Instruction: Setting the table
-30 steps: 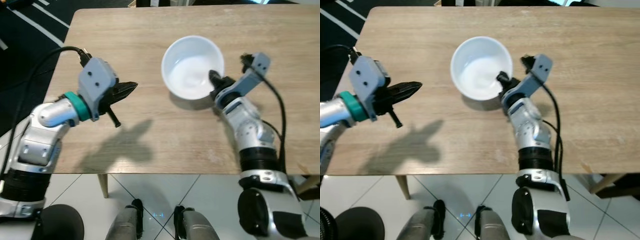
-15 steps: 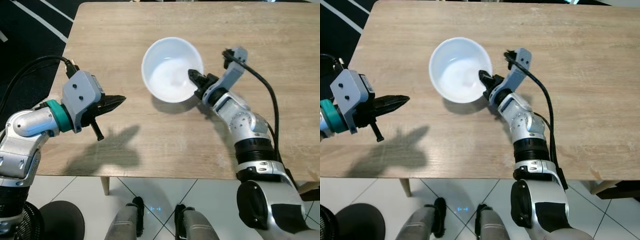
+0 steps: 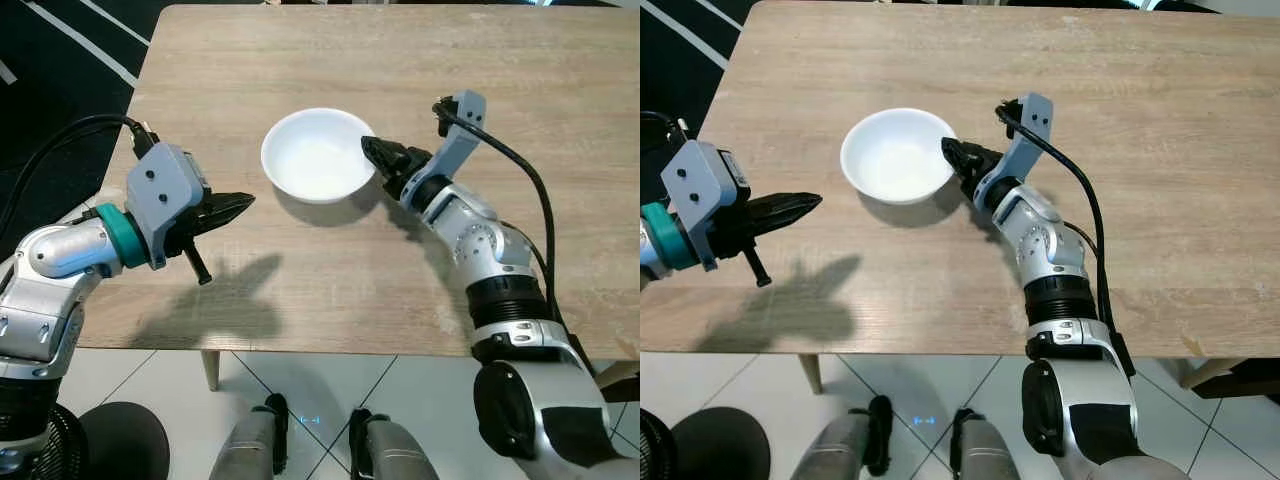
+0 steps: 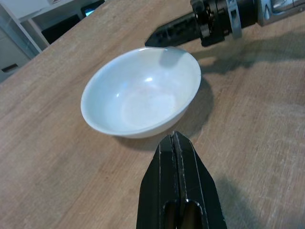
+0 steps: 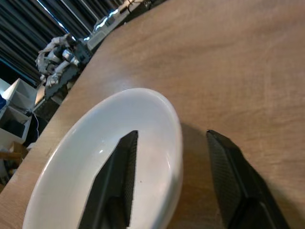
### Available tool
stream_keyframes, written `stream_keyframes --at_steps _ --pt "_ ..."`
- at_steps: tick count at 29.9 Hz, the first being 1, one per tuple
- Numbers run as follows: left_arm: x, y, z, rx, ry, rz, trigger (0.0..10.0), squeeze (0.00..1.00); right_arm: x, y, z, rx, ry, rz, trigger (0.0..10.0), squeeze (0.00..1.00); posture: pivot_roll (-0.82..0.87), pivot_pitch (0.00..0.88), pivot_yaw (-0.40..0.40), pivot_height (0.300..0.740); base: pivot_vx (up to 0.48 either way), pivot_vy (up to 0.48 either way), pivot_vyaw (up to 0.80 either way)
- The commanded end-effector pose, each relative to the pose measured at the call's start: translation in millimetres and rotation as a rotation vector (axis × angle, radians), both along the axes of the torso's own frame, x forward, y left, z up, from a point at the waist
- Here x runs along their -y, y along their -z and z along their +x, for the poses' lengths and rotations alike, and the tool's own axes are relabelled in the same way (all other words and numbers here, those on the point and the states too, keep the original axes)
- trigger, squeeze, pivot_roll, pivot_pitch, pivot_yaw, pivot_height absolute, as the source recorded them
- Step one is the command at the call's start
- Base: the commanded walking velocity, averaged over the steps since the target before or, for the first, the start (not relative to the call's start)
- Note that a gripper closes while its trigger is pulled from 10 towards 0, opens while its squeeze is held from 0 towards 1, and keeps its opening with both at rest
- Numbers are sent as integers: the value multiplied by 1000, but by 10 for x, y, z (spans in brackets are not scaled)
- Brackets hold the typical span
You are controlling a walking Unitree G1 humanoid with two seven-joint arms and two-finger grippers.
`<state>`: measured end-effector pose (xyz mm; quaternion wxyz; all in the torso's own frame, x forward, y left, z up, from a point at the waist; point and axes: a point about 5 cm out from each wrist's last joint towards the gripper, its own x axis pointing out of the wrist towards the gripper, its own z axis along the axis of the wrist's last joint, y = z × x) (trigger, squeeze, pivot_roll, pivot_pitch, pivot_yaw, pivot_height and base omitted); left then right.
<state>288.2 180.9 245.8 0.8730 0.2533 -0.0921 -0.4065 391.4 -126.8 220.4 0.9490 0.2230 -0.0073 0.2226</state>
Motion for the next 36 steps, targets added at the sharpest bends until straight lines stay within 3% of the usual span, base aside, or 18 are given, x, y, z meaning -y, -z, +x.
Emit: stream_keyframes --at_steps 1,6,9,11,13,14,17,19,21,24,26,33,36 --pt "21 44 -29 -16 9 7 10000 0 61 -61 -34 46 5 7 10000 0 57 192 73 740 0 0 0" --pt "27 53 -29 -20 7 0 10000 0 193 -148 -111 115 57 -26 10000 0 54 195 77 740 0 0 0" --pt "27 72 -33 -30 -16 -29 10000 0 359 -262 -267 269 158 -135 10000 0 53 200 95 740 0 0 0" --pt "27 72 -33 -30 -16 -29 10000 0 359 -262 -267 269 158 -135 10000 0 53 200 95 740 0 0 0" --pt "2 162 5 -48 -151 -137 10000 0 416 -242 -541 403 241 -273 10000 0 38 196 105 740 0 0 0" --pt "2 162 5 -48 -151 -137 10000 0 416 -242 -541 403 241 -273 10000 0 38 196 105 740 0 0 0" --pt "8 350 61 -81 -343 -261 10000 0 330 -11 -847 428 311 -321 10000 0 17 197 116 740 0 0 0" --pt "8 350 61 -81 -343 -261 10000 0 330 -11 -847 428 311 -321 10000 0 17 197 116 740 0 0 0" --pt "28 362 50 -93 -383 -366 10000 0 313 53 -939 418 379 -302 10000 0 8 195 113 740 0 0 0" --pt "32 352 46 -94 -389 -402 10000 0 312 58 -960 418 399 -294 10000 0 8 195 113 740 0 0 0" --pt "53 247 58 -66 -391 -469 10000 0 276 22 -973 435 417 -282 10000 0 15 177 112 740 0 0 0" --pt "71 192 97 -40 -420 -485 10000 0 199 16 -944 441 400 -275 10000 0 26 165 109 740 0 0 0" --pt "77 230 129 -28 -493 -495 10000 0 190 34 -925 421 401 -252 10000 0 25 161 104 740 0 0 0"
